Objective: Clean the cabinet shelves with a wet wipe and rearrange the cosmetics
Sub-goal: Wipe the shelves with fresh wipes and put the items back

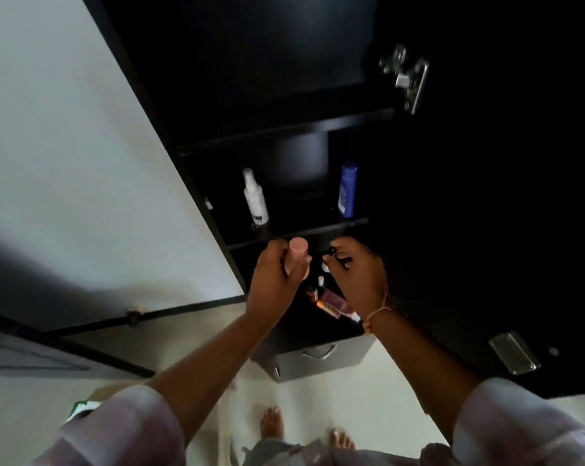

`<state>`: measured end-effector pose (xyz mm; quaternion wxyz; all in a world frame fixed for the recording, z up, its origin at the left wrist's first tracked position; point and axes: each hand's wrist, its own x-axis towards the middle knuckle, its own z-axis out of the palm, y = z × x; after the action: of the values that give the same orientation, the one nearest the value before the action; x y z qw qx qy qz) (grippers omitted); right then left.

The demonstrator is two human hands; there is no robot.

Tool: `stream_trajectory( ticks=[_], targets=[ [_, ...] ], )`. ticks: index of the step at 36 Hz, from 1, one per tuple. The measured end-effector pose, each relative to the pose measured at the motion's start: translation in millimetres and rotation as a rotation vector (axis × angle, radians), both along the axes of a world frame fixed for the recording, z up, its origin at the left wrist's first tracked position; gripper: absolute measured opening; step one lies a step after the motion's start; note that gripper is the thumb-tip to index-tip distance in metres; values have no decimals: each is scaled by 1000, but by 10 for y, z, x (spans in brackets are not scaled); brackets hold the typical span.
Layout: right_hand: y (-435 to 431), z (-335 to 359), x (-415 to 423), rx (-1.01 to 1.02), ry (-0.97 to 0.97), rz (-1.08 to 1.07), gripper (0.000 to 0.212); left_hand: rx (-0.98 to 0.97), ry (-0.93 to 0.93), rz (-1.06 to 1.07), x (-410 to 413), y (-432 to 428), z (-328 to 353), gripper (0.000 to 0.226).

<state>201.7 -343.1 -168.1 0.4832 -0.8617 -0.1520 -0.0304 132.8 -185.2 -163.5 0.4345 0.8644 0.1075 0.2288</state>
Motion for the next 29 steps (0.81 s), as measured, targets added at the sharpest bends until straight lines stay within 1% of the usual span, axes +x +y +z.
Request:
stream_trajectory(
  ticks=[2,5,10,14,20,26,29],
  targets=[
    [85,233,17,71,-45,-5,24,7,-75,23,1,12,252,22],
    [185,577,56,141,-141,25,25,8,-209,41,-1,47,614,17],
    [340,1165,135,226,-296,27,25,18,-361,95,36,186,1179,23],
    [455,1645,232,305,-413,18,24,26,-480,96,100,306,1608,24],
    [583,2322,395,459,-544,30,23,55,-612,112,224,432,2221,26],
    [666,3078,549,504,-732,-16,23,107,-760,129,331,544,3015,23],
    [708,3499,633,542,-789,-15,24,149,-822,136,385,601,3468,25]
  ],
)
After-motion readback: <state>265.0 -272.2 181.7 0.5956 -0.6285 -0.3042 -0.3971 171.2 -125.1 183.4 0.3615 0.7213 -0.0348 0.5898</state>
